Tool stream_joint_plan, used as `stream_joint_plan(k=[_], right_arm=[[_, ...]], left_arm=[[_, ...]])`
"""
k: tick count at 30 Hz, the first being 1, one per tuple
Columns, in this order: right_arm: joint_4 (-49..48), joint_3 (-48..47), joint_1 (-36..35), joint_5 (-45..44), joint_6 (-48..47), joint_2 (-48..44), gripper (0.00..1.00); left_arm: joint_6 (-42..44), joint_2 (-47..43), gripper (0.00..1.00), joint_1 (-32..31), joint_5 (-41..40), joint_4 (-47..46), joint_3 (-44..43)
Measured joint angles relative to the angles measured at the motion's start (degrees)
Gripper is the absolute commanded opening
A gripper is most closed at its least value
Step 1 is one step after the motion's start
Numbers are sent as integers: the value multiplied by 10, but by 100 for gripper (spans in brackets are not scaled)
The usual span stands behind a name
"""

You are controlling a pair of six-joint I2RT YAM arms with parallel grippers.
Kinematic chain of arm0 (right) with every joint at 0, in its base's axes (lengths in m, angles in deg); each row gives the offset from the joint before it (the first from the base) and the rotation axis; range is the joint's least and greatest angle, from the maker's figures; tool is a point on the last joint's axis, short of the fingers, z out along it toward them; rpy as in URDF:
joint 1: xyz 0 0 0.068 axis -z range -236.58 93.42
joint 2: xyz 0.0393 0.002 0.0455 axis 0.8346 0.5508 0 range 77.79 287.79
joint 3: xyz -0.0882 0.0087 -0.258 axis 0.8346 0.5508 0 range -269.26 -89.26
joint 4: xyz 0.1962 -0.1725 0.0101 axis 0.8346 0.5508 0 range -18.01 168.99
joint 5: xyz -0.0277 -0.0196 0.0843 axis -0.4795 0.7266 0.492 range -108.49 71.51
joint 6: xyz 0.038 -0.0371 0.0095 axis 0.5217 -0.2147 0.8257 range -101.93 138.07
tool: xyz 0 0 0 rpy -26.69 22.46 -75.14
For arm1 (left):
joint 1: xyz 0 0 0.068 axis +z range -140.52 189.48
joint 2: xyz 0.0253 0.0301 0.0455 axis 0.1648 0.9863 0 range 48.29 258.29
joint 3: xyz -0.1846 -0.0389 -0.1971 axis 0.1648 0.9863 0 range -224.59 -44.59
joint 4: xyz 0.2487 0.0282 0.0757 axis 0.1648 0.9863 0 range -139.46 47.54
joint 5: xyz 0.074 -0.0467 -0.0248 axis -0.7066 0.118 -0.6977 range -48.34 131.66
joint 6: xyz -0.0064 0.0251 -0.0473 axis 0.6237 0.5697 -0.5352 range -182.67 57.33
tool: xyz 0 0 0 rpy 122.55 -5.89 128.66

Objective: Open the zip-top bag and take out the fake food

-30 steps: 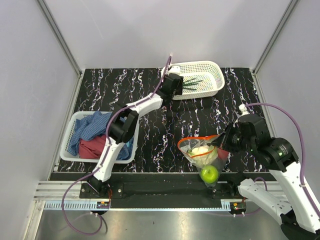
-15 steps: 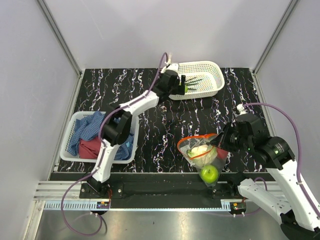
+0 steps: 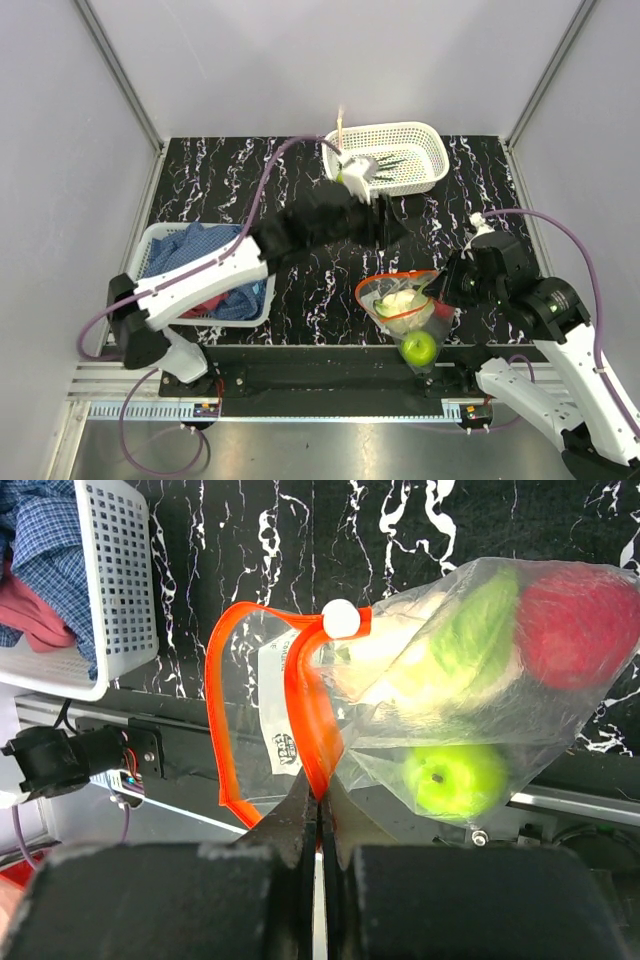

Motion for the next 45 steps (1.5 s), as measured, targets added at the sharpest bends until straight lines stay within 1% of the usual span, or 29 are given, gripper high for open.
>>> stream_joint_plan(k=[2,3,5,8,10,13,18,22,23,26,31,33,35,36,39,42,45], right_arm=[[-2,5,0,3,-2,-6,0],[-5,7,0,5,-2,-7,0],[-14,11,0,15,-2,-9,0],[-21,13,0,24,-1,-14,0],[-22,13,0,30,-2,-19,0],[-17,13,0,33,-1,-26,0],[-3,13,0,40,3,-50,0],[15,12,0,49,6,-65,0],[18,12,0,51,7,-66,0],[22,12,0,58,13,-68,0],[24,12,0,67,25,-68,0],[25,12,0,68,29,-68,0],[29,12,0,67,32,-69,0],[32,12,0,67,35,-70,0],[33,12,0,67,40,-73,0],[34,12,0,67,45,-75,0],[35,12,0,68,47,-76,0]], left_arm=[[-26,-26,57,-64,1,20,14],[-39,-32,50,-92,1,30,17],[-63,-34,49,-134,-9,50,23],[-75,-20,45,-174,-24,89,25],[-73,4,41,-189,-34,124,9],[-49,65,41,-201,-57,181,-21],[-20,95,40,-199,-80,226,-30],[5,101,45,-199,-93,234,-41],[11,101,50,-199,-94,232,-42],[34,107,61,-199,-97,223,-41],[65,129,66,-199,-94,182,-28],[76,139,71,-199,-94,172,-25],[83,149,73,-198,-95,163,-25],[88,153,77,-197,-96,160,-25],[96,163,80,-196,-98,148,-24],[103,169,80,-195,-100,136,-19],[106,178,69,-194,-99,129,-17]])
